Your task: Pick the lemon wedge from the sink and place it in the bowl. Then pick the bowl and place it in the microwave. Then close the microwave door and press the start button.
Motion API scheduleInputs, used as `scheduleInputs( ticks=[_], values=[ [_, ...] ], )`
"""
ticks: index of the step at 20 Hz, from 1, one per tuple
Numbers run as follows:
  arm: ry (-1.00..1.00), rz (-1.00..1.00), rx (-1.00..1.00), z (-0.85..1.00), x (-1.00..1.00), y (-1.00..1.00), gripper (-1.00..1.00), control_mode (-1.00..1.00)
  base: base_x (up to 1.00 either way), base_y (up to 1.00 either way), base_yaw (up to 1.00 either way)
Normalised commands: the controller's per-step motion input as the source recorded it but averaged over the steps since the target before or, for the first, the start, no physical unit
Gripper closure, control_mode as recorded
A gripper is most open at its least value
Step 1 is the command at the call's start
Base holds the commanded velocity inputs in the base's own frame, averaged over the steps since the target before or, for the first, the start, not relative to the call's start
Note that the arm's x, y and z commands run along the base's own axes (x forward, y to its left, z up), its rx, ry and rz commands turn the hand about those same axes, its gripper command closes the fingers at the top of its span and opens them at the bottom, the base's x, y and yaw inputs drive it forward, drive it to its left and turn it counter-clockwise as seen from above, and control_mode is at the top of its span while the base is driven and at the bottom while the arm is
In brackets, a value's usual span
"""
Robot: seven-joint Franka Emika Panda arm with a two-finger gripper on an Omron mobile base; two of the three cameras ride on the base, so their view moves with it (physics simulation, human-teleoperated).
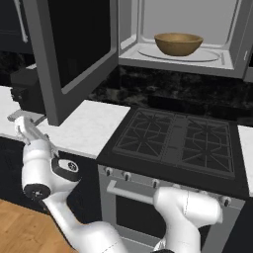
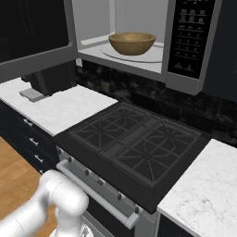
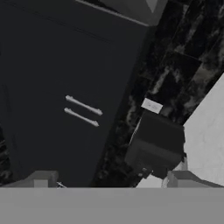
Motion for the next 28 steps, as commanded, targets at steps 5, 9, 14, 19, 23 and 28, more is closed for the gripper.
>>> scheduleInputs(
  ticks=[5, 9, 14, 19, 23, 28],
  values=[
    [-0.09, -0.22, 0.0, 0.0, 0.61, 0.53, -1.0, -1.0, 0.0, 0.0, 0.0],
    [-0.26, -0.23, 0.06, 0.0, 0.13, 0.03, -1.0, -1.0, 0.0, 0.0, 0.0],
    [-0.4, -0.16, 0.17, 0.01, 0.0, -0.05, -1.0, -1.0, 0.0, 0.0, 0.0],
    [-0.37, -0.11, 0.17, 0.0, 0.0, 0.0, -1.0, -1.0, 0.0, 0.0, 0.0],
    [-0.34, -0.02, 0.28, 0.0, 0.0, -0.33, -1.0, -1.0, 0.0, 0.0, 0.0],
    [-0.3, 0.0, 0.45, 0.0, -0.04, -0.89, -1.0, -1.0, 0.0, 0.0, 0.0]
  ],
)
